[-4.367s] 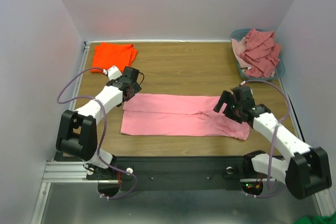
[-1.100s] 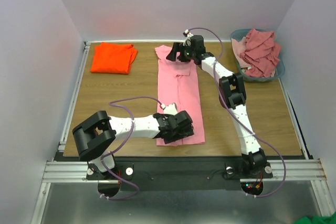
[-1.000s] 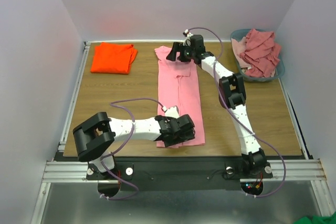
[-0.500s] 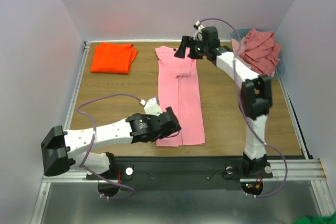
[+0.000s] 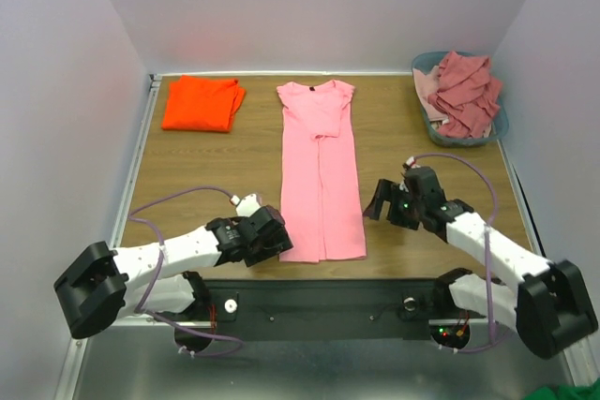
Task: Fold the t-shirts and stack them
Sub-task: Fold the tshirt
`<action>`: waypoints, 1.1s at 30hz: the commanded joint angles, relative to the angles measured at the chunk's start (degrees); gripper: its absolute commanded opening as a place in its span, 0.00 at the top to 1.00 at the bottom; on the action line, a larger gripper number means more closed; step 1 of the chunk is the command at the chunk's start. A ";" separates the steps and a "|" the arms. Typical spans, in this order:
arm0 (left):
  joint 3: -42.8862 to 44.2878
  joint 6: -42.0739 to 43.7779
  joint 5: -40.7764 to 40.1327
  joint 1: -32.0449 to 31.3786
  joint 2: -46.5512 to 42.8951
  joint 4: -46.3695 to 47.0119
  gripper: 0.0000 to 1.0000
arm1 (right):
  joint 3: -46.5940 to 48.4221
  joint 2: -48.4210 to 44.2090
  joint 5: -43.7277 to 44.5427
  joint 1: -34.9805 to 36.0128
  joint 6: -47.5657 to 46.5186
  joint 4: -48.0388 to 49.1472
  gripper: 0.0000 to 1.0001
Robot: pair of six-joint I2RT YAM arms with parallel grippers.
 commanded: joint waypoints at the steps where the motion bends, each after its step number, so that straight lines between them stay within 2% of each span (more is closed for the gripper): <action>1: -3.16 2.21 7.28 0.15 2.48 6.83 0.21 | -1.71 -10.22 -3.46 0.33 4.10 -1.72 0.00; 3: -2.72 2.82 7.56 0.15 3.46 6.40 0.29 | -2.41 -14.01 -5.22 0.33 4.37 -4.02 0.00; 6: -2.63 3.00 7.38 0.15 4.78 6.13 0.51 | -4.78 -14.38 -7.68 0.50 5.68 -5.44 0.00; 7: -2.46 3.35 7.29 0.15 5.21 6.13 0.54 | -5.40 -13.94 -8.12 0.59 6.12 -5.44 0.00; 11: -1.93 3.18 7.82 0.15 6.36 5.43 0.88 | -7.69 -11.30 -9.35 3.04 7.53 -5.26 0.03; 14: -2.36 2.74 8.35 0.15 6.01 5.87 0.99 | -8.04 -11.47 -9.61 6.29 9.02 -5.26 0.05; 18: -2.81 2.83 9.05 0.15 5.66 6.22 1.00 | -8.48 -9.90 -9.36 9.73 9.90 -4.65 0.06; 21: -2.72 2.74 9.05 0.15 5.83 6.83 1.00 | -8.92 -5.70 -8.56 11.31 10.34 -1.85 0.10; 24: -2.10 2.91 8.87 0.15 6.10 6.57 1.00 | -8.75 -3.74 -6.46 13.77 12.19 -0.61 0.20; 28: -2.02 2.83 8.79 0.15 5.84 6.66 1.00 | -8.48 -2.95 -6.19 14.39 12.54 -0.17 0.50; 29: -1.84 2.83 8.70 0.15 5.75 6.66 1.00 | -8.48 -3.03 -6.10 14.39 12.63 -0.17 0.65; 31: -1.49 2.91 8.87 0.15 5.75 6.92 1.00 | -8.13 -3.21 -6.01 14.39 12.81 -0.34 0.77; 33: -0.87 3.53 8.87 0.15 5.83 7.19 1.00 | -7.61 -3.56 -5.22 14.48 12.54 -0.69 0.98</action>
